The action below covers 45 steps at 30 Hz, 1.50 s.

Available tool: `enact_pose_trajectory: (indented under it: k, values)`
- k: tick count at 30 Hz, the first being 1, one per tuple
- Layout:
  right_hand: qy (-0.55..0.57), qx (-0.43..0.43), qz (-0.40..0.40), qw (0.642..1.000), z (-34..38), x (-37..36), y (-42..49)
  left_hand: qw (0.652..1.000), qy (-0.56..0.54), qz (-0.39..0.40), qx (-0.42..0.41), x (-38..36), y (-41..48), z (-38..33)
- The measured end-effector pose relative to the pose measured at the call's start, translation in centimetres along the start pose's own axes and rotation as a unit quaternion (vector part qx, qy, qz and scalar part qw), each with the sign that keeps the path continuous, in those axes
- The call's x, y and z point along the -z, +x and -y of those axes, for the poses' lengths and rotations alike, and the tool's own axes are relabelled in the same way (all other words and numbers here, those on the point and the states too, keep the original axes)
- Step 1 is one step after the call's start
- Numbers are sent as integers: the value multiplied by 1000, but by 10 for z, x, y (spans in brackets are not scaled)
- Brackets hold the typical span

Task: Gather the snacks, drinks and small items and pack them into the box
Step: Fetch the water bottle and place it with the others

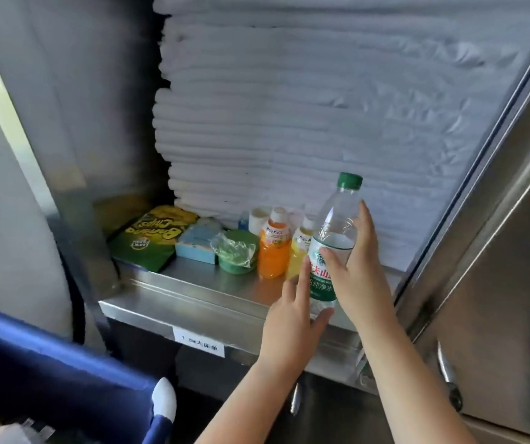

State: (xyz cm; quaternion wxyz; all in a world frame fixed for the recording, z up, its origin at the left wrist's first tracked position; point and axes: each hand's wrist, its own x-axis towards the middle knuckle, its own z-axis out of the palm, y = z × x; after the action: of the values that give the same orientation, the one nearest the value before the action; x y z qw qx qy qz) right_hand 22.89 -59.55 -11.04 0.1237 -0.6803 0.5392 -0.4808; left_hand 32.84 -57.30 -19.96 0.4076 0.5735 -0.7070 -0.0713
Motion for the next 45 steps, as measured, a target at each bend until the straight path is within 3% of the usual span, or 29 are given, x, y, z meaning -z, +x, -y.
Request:
enact_pose_trajectory:
  k: [7,14,23,27,32,45]
  values:
    - [7,-60,-24,998,-28,-18,2,994,-62,84,-42,-33,10,26]
    - [26,-56,-37,997,-39,-32,5,992,-24,107,-66,-40,19,41]
    - [7,-31,-56,998,-55,-37,-3,985,93,80,-121,-43,8,52]
    - [-78,-83,-47,992,-64,-46,-23,976,157,59,-137,-46,1,55]
    - [-75,-205,-11,976,-84,-62,-36,969,188,62,-148,-50,1,59]
    - [-90,-184,-14,979,-102,-75,-4,960,213,81,-160,-46,0,61]
